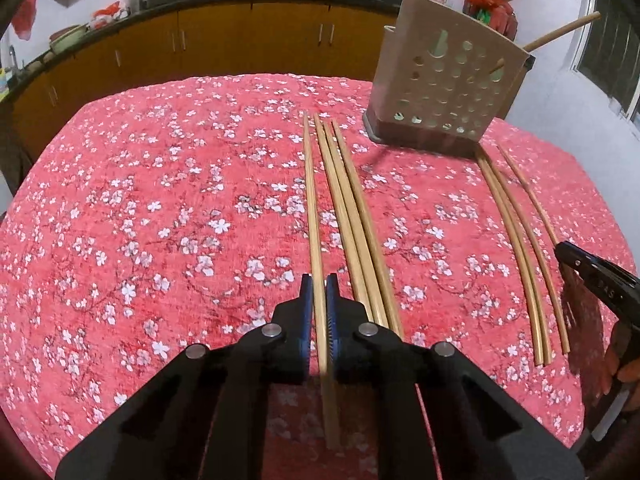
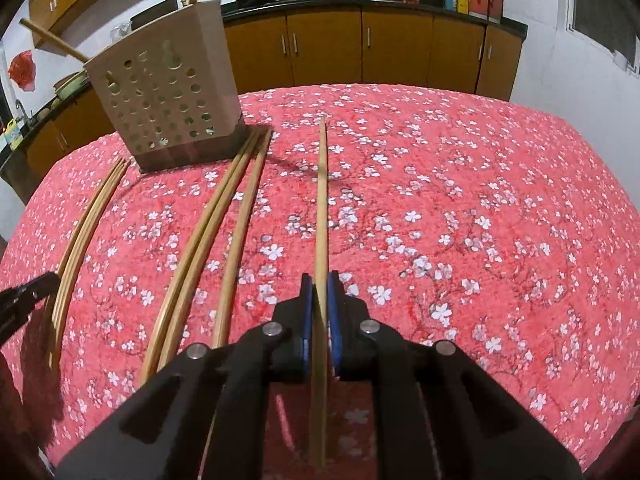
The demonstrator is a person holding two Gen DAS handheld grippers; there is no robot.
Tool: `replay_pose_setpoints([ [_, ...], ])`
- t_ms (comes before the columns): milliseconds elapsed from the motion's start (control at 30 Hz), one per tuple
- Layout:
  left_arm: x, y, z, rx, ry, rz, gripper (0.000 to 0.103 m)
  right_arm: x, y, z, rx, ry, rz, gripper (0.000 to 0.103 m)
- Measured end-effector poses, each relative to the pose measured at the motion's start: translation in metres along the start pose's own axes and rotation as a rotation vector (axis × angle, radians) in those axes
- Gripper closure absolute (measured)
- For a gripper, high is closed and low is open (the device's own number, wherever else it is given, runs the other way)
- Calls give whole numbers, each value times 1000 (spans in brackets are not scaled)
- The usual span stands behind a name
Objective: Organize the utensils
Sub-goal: 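Grasp another chopstick with the right tool while the left tool grasps one too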
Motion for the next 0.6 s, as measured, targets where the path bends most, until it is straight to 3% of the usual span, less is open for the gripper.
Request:
replay_pose_setpoints([
  [233,-20,-9,-18,15,86,-6,96,3,-5,-7,13,3,-7,95],
  [600,-22,-5,-14,48,106,3,95,6,-7,-9,15,-20,-29,94],
])
Point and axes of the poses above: each gripper's, at about its wrist camera, not at the fingertips, and y roughly against the way its jaws point, x to its right, z to its underside, the point moved 9 cm from there along -y, roughly the way its jaws point, and after that the axes turned 9 degrees about y, right-handed, at the moved point
